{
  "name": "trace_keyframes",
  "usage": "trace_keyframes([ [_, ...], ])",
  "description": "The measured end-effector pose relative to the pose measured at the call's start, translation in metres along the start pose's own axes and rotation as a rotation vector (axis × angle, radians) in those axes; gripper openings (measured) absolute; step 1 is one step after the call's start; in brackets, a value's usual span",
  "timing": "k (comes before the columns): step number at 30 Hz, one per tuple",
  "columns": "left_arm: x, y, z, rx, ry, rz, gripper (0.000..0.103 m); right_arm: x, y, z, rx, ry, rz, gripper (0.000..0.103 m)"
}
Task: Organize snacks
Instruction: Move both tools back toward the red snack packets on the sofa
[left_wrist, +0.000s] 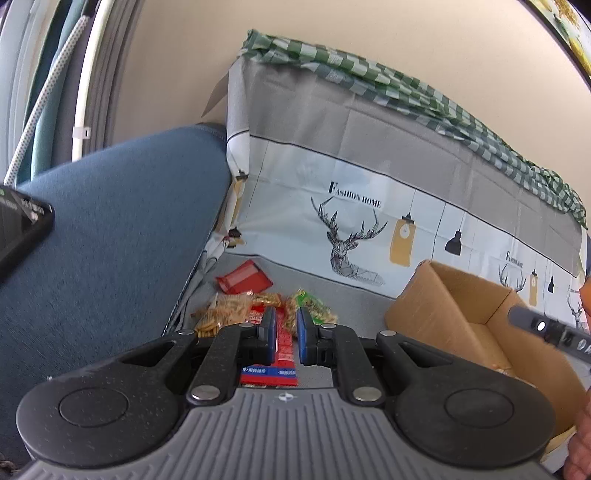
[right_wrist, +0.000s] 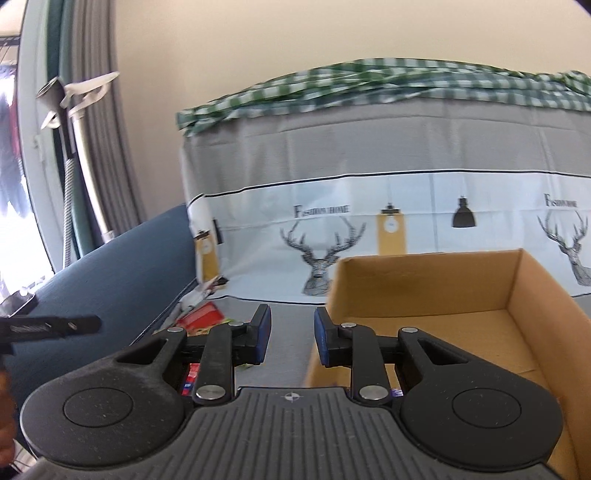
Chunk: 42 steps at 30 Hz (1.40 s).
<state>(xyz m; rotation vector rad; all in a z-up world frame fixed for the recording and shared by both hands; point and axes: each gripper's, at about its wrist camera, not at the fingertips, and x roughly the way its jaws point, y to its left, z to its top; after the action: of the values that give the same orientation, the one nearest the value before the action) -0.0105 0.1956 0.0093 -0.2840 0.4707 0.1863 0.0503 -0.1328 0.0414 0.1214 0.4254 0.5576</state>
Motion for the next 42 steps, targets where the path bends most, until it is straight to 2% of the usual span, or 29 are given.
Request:
trace_keyframes([
  [10,0.025,0.011,-0.006,-0.039,0.017,-0.026,0.012,0.012,0.048,-0.016,-0.064,-0.008,0.09,0.019],
  [15,0.03,0.03,-0.004,-0.117,0.012,-0.019,0.012,0.019,0.075,-0.028,-0.102,-0.002,0.16,0.018],
  [20,0.027,0.049,-0.001,-0.195,-0.008,-0.022,0.012,0.037,0.092,-0.044,-0.119,0.027,0.196,0.017],
  [28,0.029,0.051,-0.001,-0.213,-0.023,-0.032,0.012,0.079,0.116,-0.068,-0.13,0.125,0.221,0.018],
  [30,0.031,0.052,-0.001,-0.219,-0.024,-0.034,0.012,0.09,0.121,-0.074,-0.146,0.133,0.215,0.024],
  [32,0.031,0.053,-0.001,-0.22,-0.027,-0.041,0.012,0.101,0.125,-0.079,-0.16,0.148,0.195,0.051],
  [34,0.03,0.053,-0.001,-0.211,-0.032,-0.044,0.012,0.114,0.127,-0.083,-0.156,0.153,0.171,0.06],
  [37,0.029,0.054,-0.001,-0.202,-0.042,-0.039,0.012,0.136,0.131,-0.085,-0.158,0.171,0.149,0.071],
  [40,0.033,0.051,-0.001,-0.184,-0.043,-0.023,0.013,0.157,0.134,-0.088,-0.162,0.18,0.118,0.076],
  [42,0.037,0.049,-0.002,-0.168,-0.036,-0.01,0.019,0.171,0.129,-0.09,-0.161,0.197,0.093,0.08],
])
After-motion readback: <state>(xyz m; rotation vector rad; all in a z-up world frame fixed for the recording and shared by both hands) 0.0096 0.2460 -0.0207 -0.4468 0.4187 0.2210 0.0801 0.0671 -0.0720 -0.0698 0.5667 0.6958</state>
